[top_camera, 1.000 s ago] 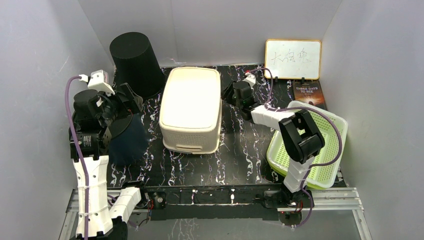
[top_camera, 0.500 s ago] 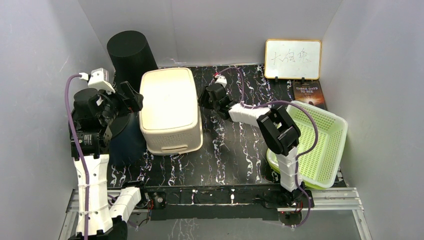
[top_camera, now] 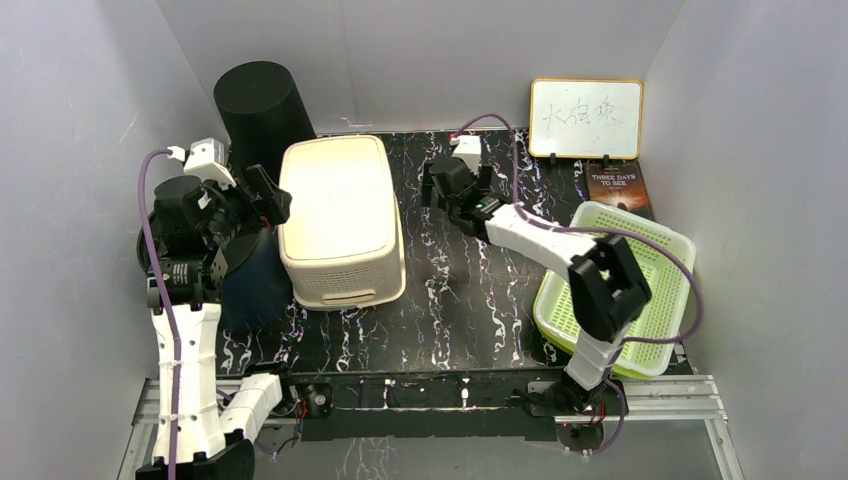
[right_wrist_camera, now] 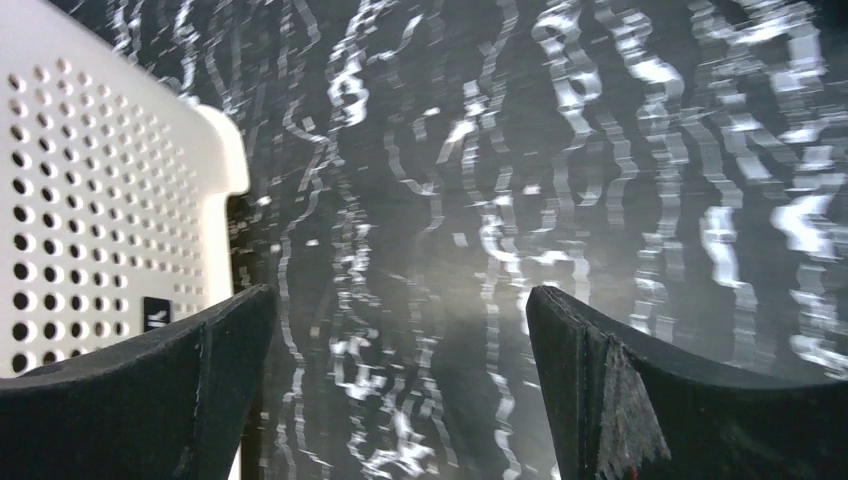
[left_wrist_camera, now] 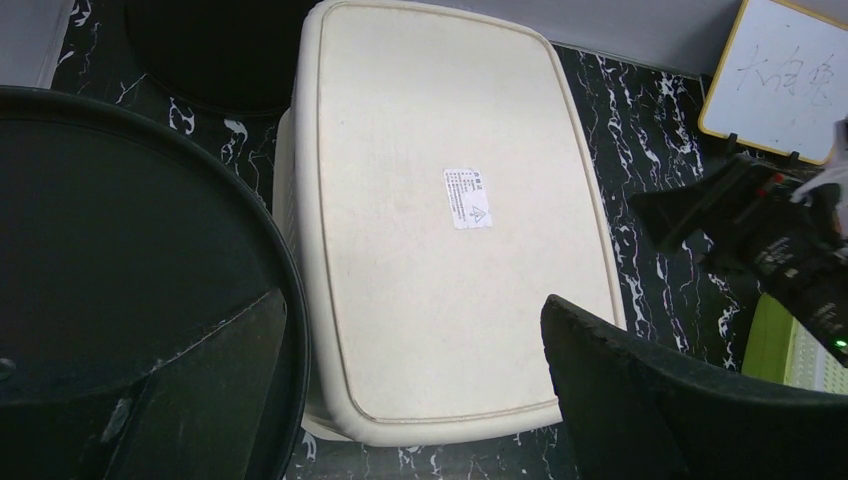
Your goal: Turn the large container upside down
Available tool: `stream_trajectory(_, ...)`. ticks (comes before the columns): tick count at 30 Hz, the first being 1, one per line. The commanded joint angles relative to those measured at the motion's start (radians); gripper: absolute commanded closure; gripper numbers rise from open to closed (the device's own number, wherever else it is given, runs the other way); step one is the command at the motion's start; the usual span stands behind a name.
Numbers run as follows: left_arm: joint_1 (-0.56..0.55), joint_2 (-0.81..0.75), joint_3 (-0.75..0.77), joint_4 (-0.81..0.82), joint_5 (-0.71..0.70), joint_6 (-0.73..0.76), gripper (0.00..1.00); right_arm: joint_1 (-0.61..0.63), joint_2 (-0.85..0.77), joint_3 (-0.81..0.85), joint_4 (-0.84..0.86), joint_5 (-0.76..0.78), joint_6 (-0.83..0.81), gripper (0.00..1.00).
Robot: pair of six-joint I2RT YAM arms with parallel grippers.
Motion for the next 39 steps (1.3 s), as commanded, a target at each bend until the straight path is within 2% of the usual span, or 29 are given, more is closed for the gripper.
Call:
stream_trajectory(1, -0.003, 0.008, -0.002, 0.054, 0.051, 0.003, 0.02, -0.015, -0.159, -0.031, -0.182, 0.237, -0.061, 0.02)
stream_trajectory(6, -0.003, 0.041, -0.009, 0.088, 0.123, -0.018, 0.02, -0.037, -0.274, -0.077, -0.367, 0.271, -0.03, 0.02)
stream_trajectory(15, -0.003, 0.056, -0.062, 0.188, 0.239, -0.076, 0.02, -0.14, -0.439, -0.206, -0.689, 0.406, 0.28, 0.03)
stream_trajectory(18, -0.003, 0.055, -0.082, 0.229, 0.269, -0.098, 0.02, -0.196, -0.509, -0.262, -0.71, 0.39, 0.331, 0.05)
stream_trajectory(24, -0.003, 0.036, -0.138, 0.28, 0.306, -0.122, 0.02, -0.277, -0.566, -0.351, -0.684, 0.305, 0.313, 0.14)
stream_trajectory(30, -0.003, 0.027, -0.168, 0.299, 0.324, -0.128, 0.02, -0.289, -0.55, -0.385, -0.655, 0.261, 0.314, 0.28)
stream_trajectory(34, -0.002, 0.02, -0.18, 0.302, 0.323, -0.127, 0.02, -0.295, -0.571, -0.402, -0.635, 0.273, 0.323, 0.44)
stream_trajectory(39, -0.003, 0.012, -0.197, 0.303, 0.32, -0.125, 0.02, -0.307, -0.588, -0.435, -0.585, 0.26, 0.294, 0.46)
